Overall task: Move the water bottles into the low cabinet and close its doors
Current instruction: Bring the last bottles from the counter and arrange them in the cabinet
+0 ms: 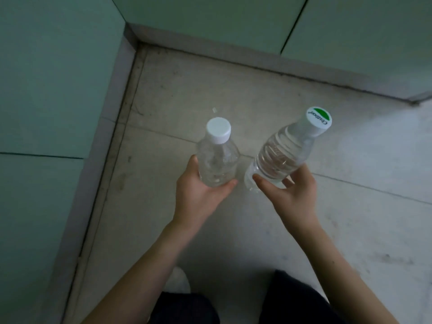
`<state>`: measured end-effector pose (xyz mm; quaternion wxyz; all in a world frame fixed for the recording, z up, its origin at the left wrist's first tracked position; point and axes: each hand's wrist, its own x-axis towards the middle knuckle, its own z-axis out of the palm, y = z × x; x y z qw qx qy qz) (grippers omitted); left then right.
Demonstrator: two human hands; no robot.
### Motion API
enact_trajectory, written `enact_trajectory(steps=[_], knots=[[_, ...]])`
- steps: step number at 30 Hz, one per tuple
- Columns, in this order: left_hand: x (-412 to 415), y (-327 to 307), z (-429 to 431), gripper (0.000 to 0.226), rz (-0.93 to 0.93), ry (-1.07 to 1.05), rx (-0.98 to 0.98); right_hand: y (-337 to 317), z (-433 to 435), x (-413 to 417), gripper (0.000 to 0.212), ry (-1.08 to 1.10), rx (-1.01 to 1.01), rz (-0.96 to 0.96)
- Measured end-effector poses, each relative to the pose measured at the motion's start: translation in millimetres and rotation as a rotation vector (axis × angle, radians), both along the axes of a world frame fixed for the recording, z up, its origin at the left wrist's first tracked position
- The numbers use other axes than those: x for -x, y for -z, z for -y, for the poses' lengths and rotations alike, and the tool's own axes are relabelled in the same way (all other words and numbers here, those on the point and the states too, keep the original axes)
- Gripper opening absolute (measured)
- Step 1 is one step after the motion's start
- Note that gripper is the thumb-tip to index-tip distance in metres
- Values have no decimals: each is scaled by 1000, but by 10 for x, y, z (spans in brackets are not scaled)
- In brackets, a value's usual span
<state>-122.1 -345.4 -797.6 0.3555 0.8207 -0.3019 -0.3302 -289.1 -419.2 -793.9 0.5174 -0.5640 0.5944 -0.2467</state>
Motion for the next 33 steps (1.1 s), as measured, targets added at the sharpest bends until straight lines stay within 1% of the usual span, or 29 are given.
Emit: enact_trajectory(steps=[4, 8, 11, 13, 16, 18, 20, 22, 24, 28, 33], knots=[[72, -549, -408, 54, -6, 7, -103, -478, -271, 163, 49, -22, -63, -32], [69, -1474, -644, 52, -39, -53, -140, -1384, -497, 366, 56, -24, -101, -170], [41, -2435, -677, 52, -59, -76, -144, -2394, -611, 460, 58, 22, -143, -223], [41, -3180, -640, 53, -86, -100, -145, -3168, -647, 483, 56, 30, -165, -219], [67, -4351, -596, 66, -97, -148, -147, -4414, -728, 463, 54, 76, -166, -196], [111, -5122, -554, 74, -77, -178, -119, -5239, -750, 445, 54, 82, -116, -199], [144, -5866, -562, 76, -65, -192, -68, -6010, -812, 418, 52, 84, -77, -185], [148, -6554, -573, 71, -63, -170, -12, -6728, -859, 366, 49, 93, -32, -136], [121, -7155, -612, 61, -51, -149, 34, -7308, -905, 334, 44, 91, 7, -85], [-7, -8086, -795, 43, -20, -85, 158, -8179, -1028, 210, 44, 85, 134, -22], [-216, -8733, -1034, 44, 67, -45, 284, -8759, -1083, 48, 46, 27, 293, 42]])
